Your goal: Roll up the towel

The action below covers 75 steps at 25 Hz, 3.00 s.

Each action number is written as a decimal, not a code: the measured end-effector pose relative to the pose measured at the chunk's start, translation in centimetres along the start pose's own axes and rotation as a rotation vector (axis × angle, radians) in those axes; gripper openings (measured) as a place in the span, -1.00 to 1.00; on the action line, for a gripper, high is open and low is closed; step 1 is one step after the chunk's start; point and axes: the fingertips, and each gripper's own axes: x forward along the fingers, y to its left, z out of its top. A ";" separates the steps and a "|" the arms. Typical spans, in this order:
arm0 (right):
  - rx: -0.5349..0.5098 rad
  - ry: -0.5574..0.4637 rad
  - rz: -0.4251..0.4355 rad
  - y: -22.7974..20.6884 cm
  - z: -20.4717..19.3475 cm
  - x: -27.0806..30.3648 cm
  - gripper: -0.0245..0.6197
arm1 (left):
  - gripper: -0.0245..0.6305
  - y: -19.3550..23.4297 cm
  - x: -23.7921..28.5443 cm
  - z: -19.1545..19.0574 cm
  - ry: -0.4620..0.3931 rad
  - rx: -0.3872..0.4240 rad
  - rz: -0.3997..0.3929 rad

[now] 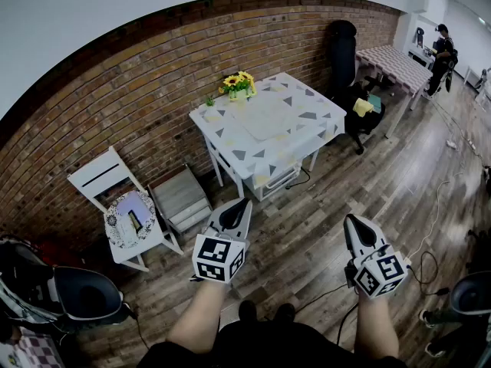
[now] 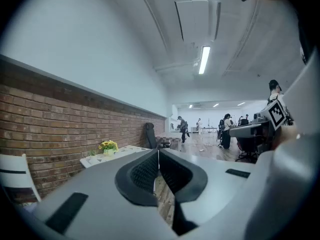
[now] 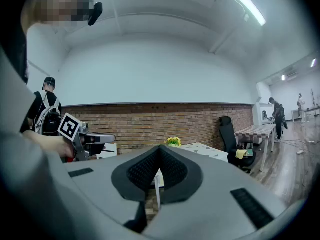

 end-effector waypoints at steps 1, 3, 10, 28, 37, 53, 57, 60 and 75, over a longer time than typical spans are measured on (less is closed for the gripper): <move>0.000 -0.004 0.008 -0.2 -0.1 0.0 -0.89 | -0.86 -0.3 0.1 -0.1 0.003 -0.001 -0.003; 0.001 -0.010 0.019 -0.6 -0.1 0.0 -0.89 | -0.86 -0.8 0.4 -0.2 0.009 -0.002 -0.009; 0.005 -0.025 0.034 -1.9 0.5 0.2 -0.89 | -0.86 -1.8 1.5 0.0 0.023 0.012 0.001; 0.019 0.001 0.108 -7.0 -0.3 -0.2 -0.88 | -0.86 -5.1 5.6 0.2 0.043 0.049 0.050; 0.014 0.047 0.107 -9.5 -0.6 8.0 -0.88 | -0.86 0.2 12.6 -0.9 0.047 0.018 0.022; 0.000 0.191 0.111 -11.2 -1.2 30.2 -0.88 | -0.86 16.7 26.2 -3.3 0.145 -0.020 -0.037; 0.005 0.200 0.119 -11.0 -1.1 33.5 -0.88 | -0.86 18.8 28.0 -4.0 0.165 -0.018 -0.053; 0.012 0.219 0.137 -11.0 -1.6 35.4 -0.88 | -0.86 19.6 29.2 -4.9 0.189 -0.022 -0.056; -0.006 0.329 0.321 -17.2 -6.3 51.0 -0.88 | -0.86 24.3 40.8 -9.8 0.359 -0.055 0.002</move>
